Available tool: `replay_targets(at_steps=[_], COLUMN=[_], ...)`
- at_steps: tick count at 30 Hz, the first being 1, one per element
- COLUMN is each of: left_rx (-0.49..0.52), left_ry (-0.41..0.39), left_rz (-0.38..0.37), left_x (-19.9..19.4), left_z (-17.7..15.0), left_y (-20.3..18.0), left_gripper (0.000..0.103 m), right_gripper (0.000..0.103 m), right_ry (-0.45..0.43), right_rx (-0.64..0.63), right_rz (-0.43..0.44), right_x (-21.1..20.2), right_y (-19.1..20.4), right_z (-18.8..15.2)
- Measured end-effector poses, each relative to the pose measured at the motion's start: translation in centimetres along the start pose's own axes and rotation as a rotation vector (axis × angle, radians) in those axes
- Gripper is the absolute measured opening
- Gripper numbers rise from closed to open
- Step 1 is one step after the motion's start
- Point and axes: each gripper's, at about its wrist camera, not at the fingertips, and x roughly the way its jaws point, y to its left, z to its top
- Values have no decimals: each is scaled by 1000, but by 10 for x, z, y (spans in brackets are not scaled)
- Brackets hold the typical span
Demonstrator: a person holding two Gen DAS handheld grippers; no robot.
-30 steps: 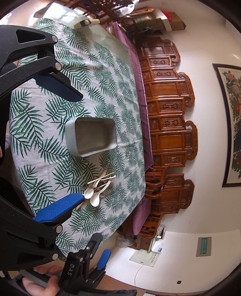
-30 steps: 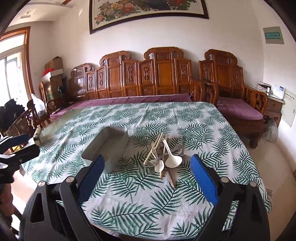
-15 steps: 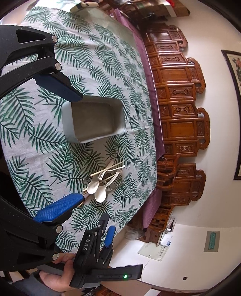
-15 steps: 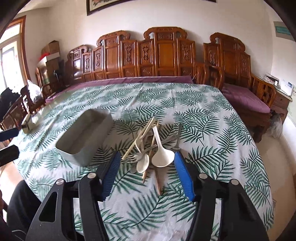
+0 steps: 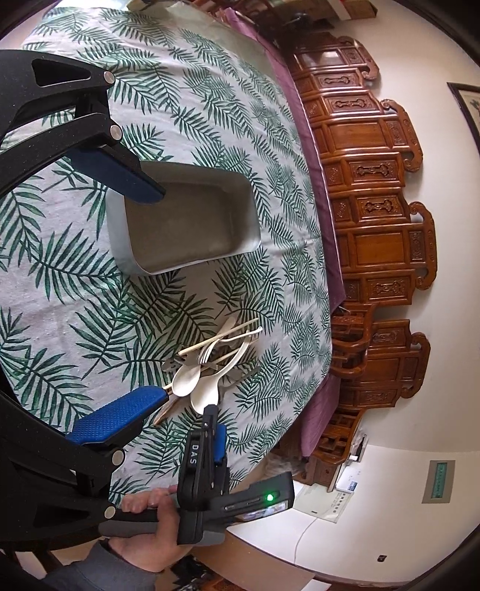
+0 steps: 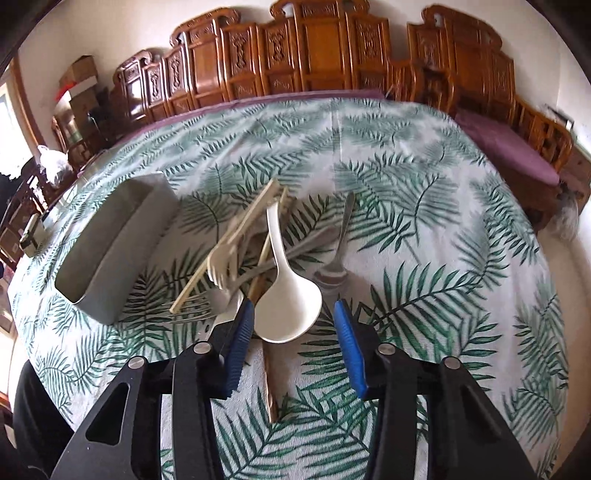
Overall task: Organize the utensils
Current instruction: 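Reach the right tool into the utensil pile and grasp a white plastic spoon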
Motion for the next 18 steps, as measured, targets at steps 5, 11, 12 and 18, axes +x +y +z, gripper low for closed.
replay_targets(at_steps=[5, 11, 12, 18], left_rx=[20, 29, 31, 47], left_ry=[20, 53, 60, 88], left_rz=[0, -11, -9, -11], left_x=[17, 37, 41, 60], left_z=[3, 7, 8, 13], left_y=[-8, -14, -15, -23], left_gripper=[95, 93, 93, 93], right_gripper=[41, 38, 38, 30], right_ry=[52, 72, 73, 135], right_rx=[29, 57, 56, 73], right_rz=[2, 18, 20, 43], right_x=[22, 33, 33, 46], right_y=[-4, -11, -12, -22], right_z=[3, 9, 10, 16])
